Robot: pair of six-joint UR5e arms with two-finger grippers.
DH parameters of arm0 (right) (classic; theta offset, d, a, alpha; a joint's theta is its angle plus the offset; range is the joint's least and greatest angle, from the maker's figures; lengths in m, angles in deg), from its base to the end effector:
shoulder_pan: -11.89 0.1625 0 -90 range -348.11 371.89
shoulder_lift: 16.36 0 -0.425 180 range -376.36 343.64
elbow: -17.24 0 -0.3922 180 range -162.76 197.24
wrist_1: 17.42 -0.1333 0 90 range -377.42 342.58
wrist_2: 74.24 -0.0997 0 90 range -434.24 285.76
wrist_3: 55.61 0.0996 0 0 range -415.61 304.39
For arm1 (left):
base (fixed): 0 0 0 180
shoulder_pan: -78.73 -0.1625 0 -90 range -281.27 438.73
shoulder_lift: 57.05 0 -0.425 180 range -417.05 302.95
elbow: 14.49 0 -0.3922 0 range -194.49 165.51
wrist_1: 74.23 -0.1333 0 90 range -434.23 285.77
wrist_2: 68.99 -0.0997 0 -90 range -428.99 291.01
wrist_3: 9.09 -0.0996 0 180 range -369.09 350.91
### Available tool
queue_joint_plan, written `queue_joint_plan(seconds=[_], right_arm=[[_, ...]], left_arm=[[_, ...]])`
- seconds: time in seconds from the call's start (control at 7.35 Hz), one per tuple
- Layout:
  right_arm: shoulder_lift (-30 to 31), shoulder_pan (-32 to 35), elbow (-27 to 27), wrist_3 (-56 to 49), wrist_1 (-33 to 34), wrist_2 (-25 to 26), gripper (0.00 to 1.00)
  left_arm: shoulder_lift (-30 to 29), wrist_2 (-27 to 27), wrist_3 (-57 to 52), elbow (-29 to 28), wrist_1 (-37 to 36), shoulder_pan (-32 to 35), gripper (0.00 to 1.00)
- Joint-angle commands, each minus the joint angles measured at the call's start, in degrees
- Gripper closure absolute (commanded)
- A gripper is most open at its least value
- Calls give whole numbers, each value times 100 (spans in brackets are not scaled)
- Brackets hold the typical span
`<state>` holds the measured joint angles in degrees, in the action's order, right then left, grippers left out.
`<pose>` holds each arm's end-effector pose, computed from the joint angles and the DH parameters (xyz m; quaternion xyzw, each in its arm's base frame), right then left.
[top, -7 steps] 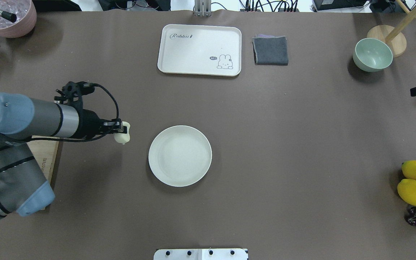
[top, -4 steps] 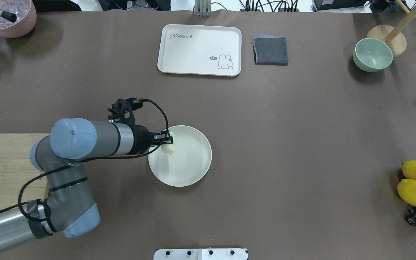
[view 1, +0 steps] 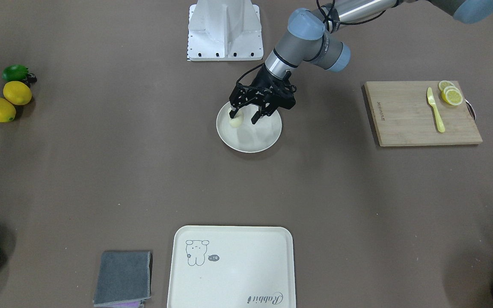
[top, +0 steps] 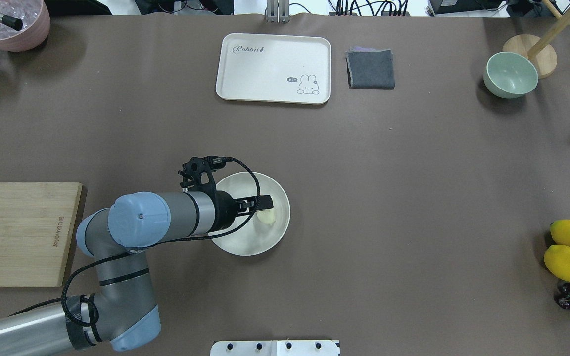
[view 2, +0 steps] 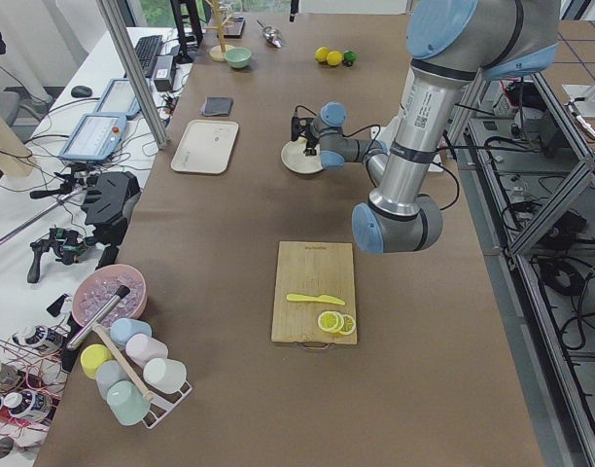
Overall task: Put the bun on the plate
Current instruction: 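Lift the bun with the left gripper and carry it over the white plate, then lower the bun onto the plate and open the left gripper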
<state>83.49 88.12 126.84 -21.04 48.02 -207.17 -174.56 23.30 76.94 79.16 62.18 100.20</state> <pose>-0.0405 -0.4403 0.5189 0.1073 -0.4314 0.0544 0.8941 0.5581 -0.3585 0.2606 0.1227 0.6143 -0.1062 0.7722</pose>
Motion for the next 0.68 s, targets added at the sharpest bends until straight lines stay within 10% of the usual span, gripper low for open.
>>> queue_joint_plan(seconds=[0.0, 0.54], right_arm=[[87, 23, 0, -3, -110, -5, 0], [962, 137, -383, -552, -1475, 249, 0]], left_arm=[[9, -9, 1, 56, 0, 59, 4], [62, 777, -697, 1274, -2286, 724, 4]])
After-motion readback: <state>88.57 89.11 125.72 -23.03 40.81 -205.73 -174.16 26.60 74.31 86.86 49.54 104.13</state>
